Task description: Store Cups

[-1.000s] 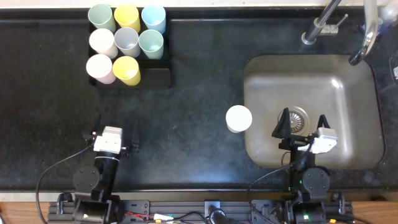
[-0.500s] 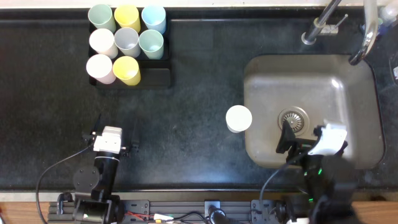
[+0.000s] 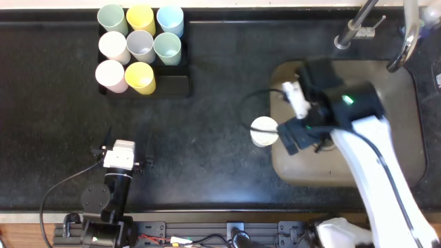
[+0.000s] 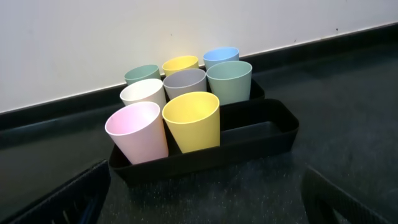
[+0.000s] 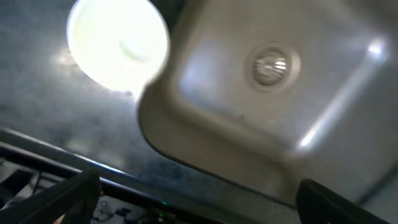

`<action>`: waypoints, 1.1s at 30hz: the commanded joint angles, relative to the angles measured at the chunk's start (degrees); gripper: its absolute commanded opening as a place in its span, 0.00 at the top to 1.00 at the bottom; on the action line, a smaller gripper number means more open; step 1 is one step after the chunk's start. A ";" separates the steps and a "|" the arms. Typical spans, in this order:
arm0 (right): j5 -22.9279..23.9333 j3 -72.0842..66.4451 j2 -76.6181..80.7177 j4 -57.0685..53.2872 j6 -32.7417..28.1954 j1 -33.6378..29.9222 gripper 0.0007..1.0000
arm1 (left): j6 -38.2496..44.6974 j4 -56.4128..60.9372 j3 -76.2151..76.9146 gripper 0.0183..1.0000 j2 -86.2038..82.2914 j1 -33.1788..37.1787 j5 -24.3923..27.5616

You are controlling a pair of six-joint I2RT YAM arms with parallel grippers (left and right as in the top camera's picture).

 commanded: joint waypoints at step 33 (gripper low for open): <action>-6.99 -0.22 22.77 11.32 -6.93 -1.66 0.05 | 0.57 -0.24 -0.07 0.00 -0.57 0.15 0.13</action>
